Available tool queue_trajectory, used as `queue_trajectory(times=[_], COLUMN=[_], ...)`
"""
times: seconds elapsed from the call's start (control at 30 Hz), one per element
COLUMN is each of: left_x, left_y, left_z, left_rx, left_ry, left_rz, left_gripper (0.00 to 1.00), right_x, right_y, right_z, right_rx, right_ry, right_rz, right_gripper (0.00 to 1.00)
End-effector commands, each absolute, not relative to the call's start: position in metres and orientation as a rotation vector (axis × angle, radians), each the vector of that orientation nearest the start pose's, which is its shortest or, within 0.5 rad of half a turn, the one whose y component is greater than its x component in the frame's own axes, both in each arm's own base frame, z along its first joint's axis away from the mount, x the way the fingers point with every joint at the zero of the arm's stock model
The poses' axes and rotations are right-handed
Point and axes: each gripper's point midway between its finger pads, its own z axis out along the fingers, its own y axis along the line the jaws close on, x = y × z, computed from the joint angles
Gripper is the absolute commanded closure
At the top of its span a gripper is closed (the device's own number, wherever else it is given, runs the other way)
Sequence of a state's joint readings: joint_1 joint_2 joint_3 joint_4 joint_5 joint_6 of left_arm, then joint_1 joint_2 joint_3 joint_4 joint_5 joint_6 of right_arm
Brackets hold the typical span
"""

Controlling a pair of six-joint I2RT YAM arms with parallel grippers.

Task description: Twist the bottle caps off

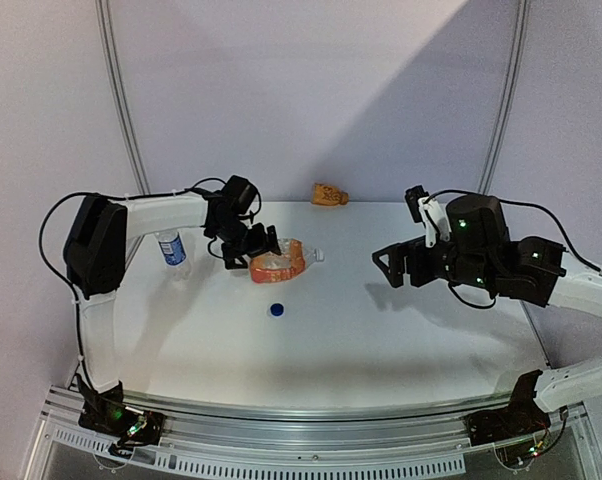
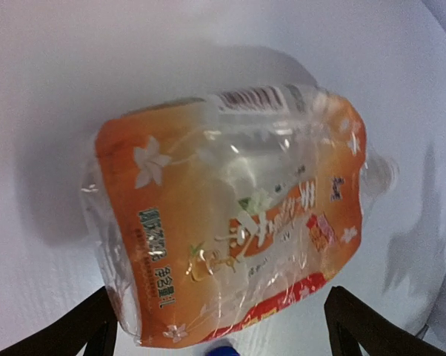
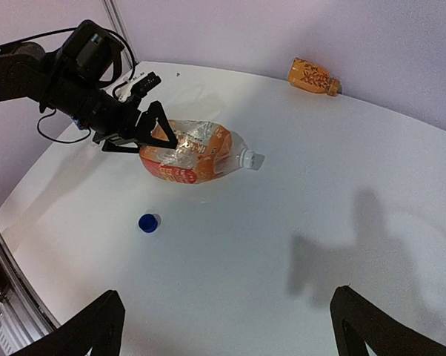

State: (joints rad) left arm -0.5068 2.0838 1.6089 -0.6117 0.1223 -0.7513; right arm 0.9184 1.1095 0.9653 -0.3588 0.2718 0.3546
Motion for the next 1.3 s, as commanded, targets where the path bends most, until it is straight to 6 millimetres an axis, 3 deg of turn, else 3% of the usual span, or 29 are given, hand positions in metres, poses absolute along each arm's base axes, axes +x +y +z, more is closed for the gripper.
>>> queue_trajectory(times=[0.0, 0.2, 0.37, 0.57, 0.67, 0.83, 1.07, 1.27], left_x=[0.397, 0.367, 0.345, 0.334, 0.337, 0.359, 0.392, 0.415], left_y=[-0.320, -0.375, -0.392, -0.366, -0.348, -0.320, -0.308, -0.293], left_z=[0.078, 0.091, 0.118, 0.159, 0.168, 0.158, 0.143, 0.125], left_rx=[-0.286, -0.192, -0.124, -0.021, 0.079, 0.176, 0.201, 0.182], left_ry=[2.811, 2.838, 2.843, 2.776, 2.739, 2.716, 2.715, 2.718], left_rz=[-0.711, -0.851, -0.923, -0.823, -0.702, -0.567, -0.552, -0.576], left_gripper=[0.01, 0.01, 0.01, 0.01, 0.01, 0.01, 0.02, 0.16], right_x=[0.255, 0.256, 0.256, 0.263, 0.265, 0.277, 0.297, 0.326], right_y=[0.258, 0.248, 0.239, 0.225, 0.228, 0.235, 0.268, 0.289], right_z=[0.255, 0.257, 0.257, 0.256, 0.256, 0.258, 0.265, 0.240], right_rx=[-0.421, -0.358, -0.292, -0.214, -0.206, -0.163, -0.171, -0.052], right_ry=[2.050, 2.029, 2.038, 2.041, 2.049, 2.066, 2.077, 2.123], right_rz=[0.492, 0.488, 0.517, 0.526, 0.571, 0.749, 1.107, 1.390], right_gripper=[0.01, 0.01, 0.01, 0.01, 0.01, 0.01, 0.01, 0.01])
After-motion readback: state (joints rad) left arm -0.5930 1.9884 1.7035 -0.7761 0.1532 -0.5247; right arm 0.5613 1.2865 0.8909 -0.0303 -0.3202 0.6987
